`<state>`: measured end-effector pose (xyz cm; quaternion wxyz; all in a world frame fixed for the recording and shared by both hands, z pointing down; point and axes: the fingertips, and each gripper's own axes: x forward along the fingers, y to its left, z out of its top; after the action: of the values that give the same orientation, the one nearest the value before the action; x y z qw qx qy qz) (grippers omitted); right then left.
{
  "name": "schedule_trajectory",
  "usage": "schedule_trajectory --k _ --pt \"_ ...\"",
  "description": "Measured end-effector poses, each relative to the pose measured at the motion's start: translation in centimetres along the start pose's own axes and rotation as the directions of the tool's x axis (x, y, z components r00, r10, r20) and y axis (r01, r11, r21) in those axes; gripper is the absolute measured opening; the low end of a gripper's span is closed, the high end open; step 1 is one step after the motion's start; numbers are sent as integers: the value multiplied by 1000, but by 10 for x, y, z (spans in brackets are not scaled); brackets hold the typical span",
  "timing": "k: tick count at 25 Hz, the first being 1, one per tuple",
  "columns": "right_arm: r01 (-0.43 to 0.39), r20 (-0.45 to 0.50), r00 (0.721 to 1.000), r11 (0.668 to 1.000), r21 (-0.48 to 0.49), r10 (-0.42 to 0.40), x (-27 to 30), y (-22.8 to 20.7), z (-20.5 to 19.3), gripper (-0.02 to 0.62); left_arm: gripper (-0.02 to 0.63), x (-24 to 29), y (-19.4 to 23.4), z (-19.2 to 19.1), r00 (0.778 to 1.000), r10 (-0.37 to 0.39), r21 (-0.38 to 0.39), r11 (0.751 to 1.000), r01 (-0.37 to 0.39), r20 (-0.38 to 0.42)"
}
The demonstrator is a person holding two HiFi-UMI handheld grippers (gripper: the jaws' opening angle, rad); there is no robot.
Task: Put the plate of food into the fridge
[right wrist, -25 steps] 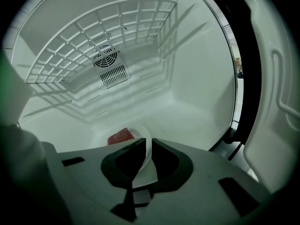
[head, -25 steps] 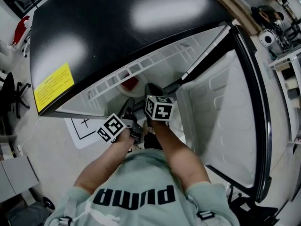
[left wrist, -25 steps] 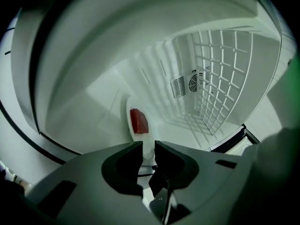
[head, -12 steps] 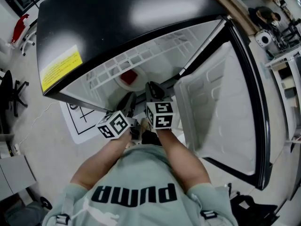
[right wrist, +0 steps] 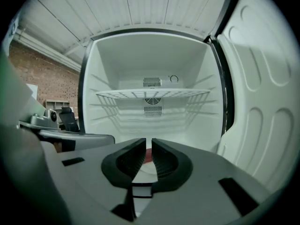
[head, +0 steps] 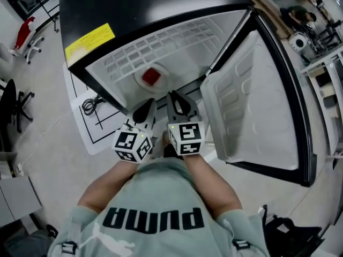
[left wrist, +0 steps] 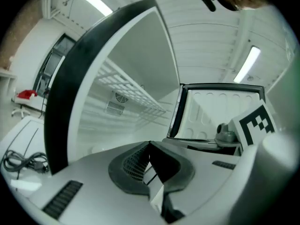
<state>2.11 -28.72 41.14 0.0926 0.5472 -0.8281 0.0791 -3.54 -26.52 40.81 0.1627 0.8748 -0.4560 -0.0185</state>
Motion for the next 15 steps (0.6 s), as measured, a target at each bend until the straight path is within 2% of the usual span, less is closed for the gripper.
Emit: schedule_trajectory --k 3,7,15 --pt "6 21 1000 1000 -20 -6 -20 15 5 44 5 -20 -12 10 999 -22 96 995 20 25" --pt "27 41 999 1000 -9 -27 -45 30 5 44 5 -47 -23 14 998 -44 160 986 38 35" --pt "64 31 998 998 -27 -63 -93 51 3 44 5 -93 -32 9 999 -32 170 985 26 30"
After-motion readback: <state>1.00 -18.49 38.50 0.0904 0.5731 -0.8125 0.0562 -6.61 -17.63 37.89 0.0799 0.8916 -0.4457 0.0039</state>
